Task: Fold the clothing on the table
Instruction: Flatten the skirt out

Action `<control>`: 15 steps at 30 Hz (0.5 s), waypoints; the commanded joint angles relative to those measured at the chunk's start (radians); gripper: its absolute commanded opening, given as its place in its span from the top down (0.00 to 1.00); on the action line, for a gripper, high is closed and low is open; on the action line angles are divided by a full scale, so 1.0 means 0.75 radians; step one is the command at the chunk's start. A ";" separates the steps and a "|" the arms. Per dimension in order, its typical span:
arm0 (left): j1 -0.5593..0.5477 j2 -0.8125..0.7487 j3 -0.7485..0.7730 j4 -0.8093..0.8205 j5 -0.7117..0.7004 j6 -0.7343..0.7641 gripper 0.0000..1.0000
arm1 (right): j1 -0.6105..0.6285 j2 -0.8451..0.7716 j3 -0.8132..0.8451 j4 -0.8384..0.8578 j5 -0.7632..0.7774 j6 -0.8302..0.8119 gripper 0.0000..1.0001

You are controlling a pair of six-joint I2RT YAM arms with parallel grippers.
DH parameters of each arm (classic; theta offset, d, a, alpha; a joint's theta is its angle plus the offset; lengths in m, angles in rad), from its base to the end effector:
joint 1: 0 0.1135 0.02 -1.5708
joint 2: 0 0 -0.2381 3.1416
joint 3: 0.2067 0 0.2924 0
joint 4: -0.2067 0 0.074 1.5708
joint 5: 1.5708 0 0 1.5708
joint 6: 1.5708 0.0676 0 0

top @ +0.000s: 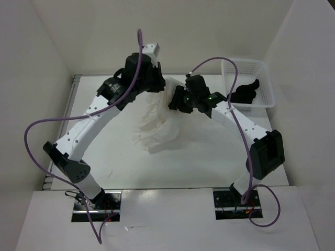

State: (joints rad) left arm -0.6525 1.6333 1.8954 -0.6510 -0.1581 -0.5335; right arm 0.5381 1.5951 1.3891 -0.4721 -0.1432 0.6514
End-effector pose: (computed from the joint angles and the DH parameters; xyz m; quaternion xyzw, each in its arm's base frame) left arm 0.3449 -0.2502 0.4299 0.0053 0.8290 -0.2560 0.4972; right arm 0.3625 0.2276 0.2633 0.0201 0.9000 0.2947 0.3205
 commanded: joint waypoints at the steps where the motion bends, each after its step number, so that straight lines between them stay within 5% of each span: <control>1: 0.017 -0.039 0.250 0.054 0.037 -0.021 1.00 | -0.018 0.029 0.121 -0.019 0.105 -0.059 0.47; 7: 0.017 0.198 0.689 -0.131 -0.071 0.056 1.00 | -0.018 0.072 0.103 0.082 -0.073 -0.030 0.47; 12: 0.044 0.350 1.095 -0.397 -0.212 0.141 1.00 | -0.057 0.127 0.058 -0.092 0.168 -0.105 0.49; 15: 0.056 0.326 0.977 -0.416 -0.260 0.141 1.00 | -0.147 0.127 0.076 -0.213 0.360 -0.124 0.49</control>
State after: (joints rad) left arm -0.6262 1.8942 2.6537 -0.8917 -0.2813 -0.4660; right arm 0.4953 1.7004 1.4307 -0.5354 -0.0540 0.5953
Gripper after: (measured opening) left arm 0.003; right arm 0.515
